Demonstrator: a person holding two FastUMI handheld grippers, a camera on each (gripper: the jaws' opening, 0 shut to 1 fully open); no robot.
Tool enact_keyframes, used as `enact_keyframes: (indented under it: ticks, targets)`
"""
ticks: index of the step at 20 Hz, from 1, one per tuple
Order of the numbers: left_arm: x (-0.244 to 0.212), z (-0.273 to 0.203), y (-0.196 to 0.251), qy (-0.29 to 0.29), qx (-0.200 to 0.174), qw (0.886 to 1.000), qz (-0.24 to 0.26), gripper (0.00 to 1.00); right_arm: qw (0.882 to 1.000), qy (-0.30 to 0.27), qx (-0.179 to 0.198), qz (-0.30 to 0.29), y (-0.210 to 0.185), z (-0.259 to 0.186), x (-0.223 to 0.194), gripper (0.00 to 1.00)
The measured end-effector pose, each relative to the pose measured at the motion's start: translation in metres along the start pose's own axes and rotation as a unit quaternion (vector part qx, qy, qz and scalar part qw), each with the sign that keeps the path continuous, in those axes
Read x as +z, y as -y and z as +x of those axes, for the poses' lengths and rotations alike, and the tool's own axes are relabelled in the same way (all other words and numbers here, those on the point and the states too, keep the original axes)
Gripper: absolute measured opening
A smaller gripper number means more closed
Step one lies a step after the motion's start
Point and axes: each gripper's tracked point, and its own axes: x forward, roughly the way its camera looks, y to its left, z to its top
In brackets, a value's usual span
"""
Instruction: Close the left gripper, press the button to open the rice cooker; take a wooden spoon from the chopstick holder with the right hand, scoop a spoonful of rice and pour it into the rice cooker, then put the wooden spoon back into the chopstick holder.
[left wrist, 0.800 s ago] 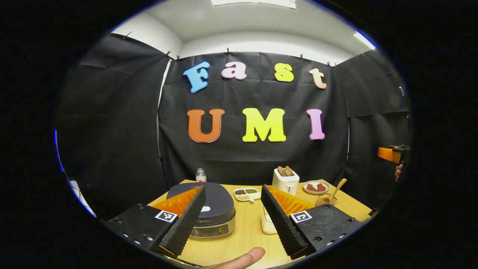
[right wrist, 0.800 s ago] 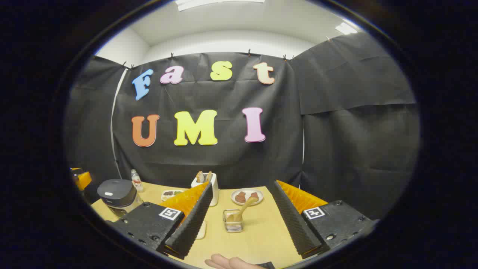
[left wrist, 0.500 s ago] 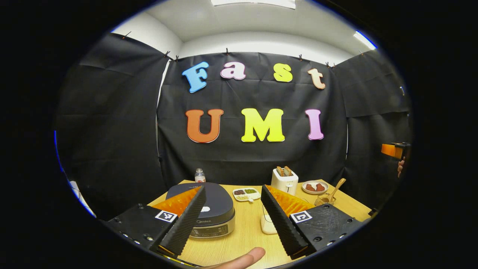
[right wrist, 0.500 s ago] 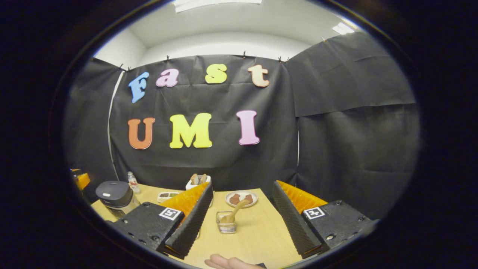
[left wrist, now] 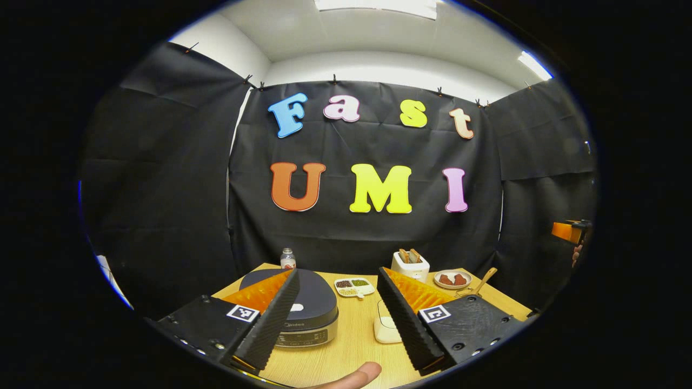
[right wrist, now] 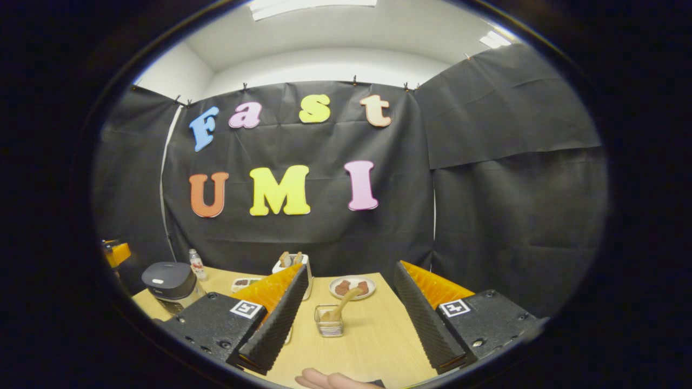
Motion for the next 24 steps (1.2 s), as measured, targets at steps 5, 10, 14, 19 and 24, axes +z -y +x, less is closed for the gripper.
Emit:
enact_keyframes:
  ticks: [5,10,14,19,24]
  targets:
    - [0.000,0.010,-0.006,-0.001,-0.005,1.000,0.010,0.68,1.000,-0.011,0.021,0.012,-0.008,0.005,-0.008,1.00]
    - [-0.029,0.034,-0.024,-0.059,0.012,0.998,0.014,0.14,0.999,-0.014,0.022,0.019,-0.005,0.007,-0.014,1.00]
    - [-0.062,0.056,-0.051,-0.136,0.058,0.988,0.043,0.01,0.999,-0.021,0.025,0.022,-0.004,0.013,-0.019,1.00]
    - [-0.106,0.083,-0.067,-0.228,0.080,0.970,0.018,0.01,0.999,-0.029,0.038,0.017,-0.005,0.015,-0.031,1.00]
    - [-0.138,0.092,-0.087,-0.286,0.115,0.951,-0.002,0.00,0.999,-0.035,0.039,0.010,0.006,0.019,-0.039,1.00]
